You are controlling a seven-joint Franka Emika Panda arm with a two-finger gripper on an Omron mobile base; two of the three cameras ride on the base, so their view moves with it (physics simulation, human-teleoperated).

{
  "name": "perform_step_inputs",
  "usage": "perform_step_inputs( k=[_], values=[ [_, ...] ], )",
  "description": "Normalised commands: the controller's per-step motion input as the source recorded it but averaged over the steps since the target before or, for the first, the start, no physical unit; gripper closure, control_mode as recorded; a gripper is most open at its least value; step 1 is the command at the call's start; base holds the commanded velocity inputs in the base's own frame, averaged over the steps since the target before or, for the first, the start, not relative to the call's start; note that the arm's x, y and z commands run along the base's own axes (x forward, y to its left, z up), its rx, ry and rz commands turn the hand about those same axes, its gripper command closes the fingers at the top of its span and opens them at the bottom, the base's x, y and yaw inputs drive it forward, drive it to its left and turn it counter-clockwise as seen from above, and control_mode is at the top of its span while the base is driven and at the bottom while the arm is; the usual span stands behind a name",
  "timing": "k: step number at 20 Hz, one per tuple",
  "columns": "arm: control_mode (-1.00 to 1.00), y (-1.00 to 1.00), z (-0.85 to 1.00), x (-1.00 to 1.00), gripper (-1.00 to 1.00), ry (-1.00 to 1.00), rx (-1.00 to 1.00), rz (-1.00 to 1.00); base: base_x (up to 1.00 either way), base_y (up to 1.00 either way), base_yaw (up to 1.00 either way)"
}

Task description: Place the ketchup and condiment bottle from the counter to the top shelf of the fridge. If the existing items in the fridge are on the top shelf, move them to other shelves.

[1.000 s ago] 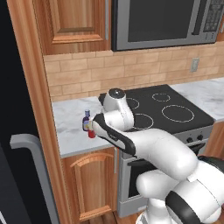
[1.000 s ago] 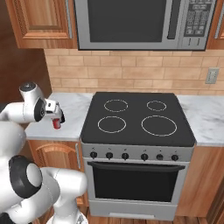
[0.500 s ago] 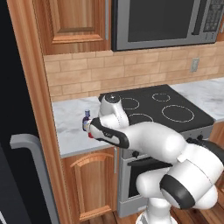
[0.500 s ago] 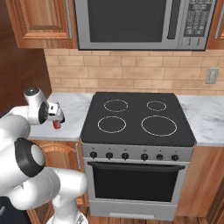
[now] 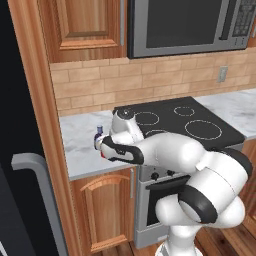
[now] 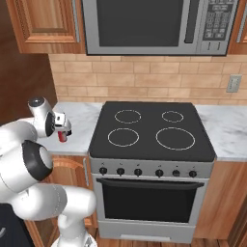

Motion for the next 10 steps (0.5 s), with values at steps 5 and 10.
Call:
perform_step_inputs(
  k=[5,10],
  values=[
    [-1.00,0.14,-0.01,0.23,-1.00,-0.04,0.00,0.00,0.00,0.00,0.00],
    [-1.00,0.03,-0.03,0.29,-1.00,-0.06,0.00,0.00,0.00,0.00,0.00]
  ],
)
